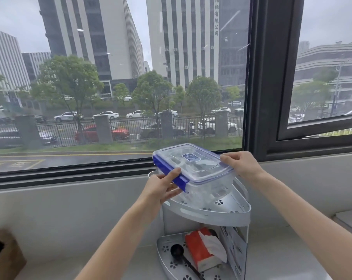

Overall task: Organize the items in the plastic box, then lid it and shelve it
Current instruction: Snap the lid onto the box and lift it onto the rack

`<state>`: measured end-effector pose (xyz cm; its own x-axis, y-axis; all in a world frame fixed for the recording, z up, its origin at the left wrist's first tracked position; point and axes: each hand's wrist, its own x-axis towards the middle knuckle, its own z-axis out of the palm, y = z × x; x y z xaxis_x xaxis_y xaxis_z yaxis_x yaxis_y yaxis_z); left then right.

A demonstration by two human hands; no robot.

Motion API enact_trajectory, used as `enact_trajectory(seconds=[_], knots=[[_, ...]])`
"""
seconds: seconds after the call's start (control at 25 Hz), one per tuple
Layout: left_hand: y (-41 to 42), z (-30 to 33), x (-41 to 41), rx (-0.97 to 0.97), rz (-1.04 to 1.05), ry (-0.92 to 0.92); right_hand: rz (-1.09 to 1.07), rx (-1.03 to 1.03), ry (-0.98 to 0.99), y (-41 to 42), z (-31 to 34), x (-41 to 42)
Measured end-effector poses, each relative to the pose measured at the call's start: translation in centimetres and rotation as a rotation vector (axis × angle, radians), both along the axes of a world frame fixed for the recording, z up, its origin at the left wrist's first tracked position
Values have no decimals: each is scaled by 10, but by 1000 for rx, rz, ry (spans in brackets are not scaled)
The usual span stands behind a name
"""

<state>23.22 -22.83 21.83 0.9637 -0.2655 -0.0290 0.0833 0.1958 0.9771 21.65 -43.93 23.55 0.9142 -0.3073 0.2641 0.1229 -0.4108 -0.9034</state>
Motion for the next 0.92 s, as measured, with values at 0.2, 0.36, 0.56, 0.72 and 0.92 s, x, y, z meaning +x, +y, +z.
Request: enact_trajectory(seconds=[0.2,0.36,0.56,0.72,0.92], knots=[[-1,-2,0,1,-16,-15,26,-51,31,-5,-2,8],[-4,-4,-1,22,-27,-10,21,-116,65,-9,0,11],[-8,-1,-3,40,-34,18,14,-114,87,-10,-4,9],[-6,-2,-3,61,-27,49,-26,-140,89,-9,-3,10],[-5,-4,-8,101,5,80,-48,-191,113,-1,0,3]])
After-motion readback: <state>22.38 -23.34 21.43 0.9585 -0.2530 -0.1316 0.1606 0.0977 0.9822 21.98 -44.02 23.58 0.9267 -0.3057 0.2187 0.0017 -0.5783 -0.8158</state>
